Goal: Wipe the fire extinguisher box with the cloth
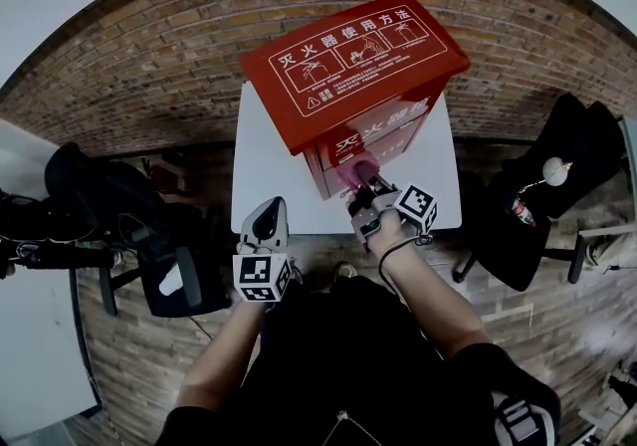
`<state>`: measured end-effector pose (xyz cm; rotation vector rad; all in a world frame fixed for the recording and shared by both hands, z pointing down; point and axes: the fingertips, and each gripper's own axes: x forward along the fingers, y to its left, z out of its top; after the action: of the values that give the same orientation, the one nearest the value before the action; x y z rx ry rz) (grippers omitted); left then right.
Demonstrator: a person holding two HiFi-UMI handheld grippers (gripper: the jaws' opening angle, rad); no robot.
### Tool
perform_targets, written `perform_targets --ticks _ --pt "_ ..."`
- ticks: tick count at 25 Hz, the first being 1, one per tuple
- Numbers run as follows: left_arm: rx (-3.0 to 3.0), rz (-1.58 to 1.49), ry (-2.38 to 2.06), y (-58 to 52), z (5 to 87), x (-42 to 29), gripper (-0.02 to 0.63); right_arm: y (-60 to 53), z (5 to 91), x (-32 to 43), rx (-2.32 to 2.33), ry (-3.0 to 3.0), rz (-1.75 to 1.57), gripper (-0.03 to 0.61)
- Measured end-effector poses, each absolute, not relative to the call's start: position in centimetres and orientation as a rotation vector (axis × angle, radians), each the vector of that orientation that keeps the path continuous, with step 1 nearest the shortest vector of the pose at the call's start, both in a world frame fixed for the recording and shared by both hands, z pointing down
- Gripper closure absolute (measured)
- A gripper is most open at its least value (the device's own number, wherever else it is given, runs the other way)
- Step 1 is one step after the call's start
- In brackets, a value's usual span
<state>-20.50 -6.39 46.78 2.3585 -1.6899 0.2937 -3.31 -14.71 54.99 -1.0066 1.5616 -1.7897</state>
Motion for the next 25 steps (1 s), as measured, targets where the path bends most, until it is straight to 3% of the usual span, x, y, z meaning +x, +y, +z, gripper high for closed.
perform_targets --ticks 25 --pt "2.329 0.282 -1.706 -5.1 47.2 -21.1 0.586 -14.5 48.5 -3.6 -0.927 1.587 -1.686 0.471"
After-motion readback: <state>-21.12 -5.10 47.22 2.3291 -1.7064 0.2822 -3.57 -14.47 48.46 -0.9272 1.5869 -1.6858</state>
